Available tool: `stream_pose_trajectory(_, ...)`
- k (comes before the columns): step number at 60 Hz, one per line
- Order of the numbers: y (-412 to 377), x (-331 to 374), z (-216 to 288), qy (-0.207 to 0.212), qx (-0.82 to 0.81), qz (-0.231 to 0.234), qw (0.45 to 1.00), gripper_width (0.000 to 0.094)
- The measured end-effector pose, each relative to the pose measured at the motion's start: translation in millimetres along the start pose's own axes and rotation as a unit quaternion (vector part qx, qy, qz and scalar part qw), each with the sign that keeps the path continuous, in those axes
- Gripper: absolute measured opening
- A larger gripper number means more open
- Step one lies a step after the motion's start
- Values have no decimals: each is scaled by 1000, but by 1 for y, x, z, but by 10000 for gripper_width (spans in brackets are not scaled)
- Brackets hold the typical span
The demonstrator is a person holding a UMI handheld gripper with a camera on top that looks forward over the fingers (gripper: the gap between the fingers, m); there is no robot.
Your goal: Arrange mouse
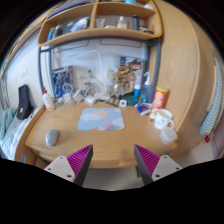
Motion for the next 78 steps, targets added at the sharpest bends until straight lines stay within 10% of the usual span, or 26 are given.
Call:
stream_pose_trajectory(23, -253, -79, -83, -44, 17, 133, 990, 846)
stream_pose_trajectory(54, -326, -191, -41, -18, 32, 81, 996, 760)
stream_pose_trajectory(61, -326, -202, -35, -11, 34, 72, 997, 517)
stream_pose_trajectory(78, -321, -209, -31, -16, 36, 61, 997, 315)
Point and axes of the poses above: the point between the fingertips, and its own axes, seen from behind it with the camera up: y to the right, z up, x backward, against the way the camera looks, the point moved 8 cm from there along x, backward, against the way the camera looks, and after that the axes turned 1 degree about -y, right-handed, at the moved point
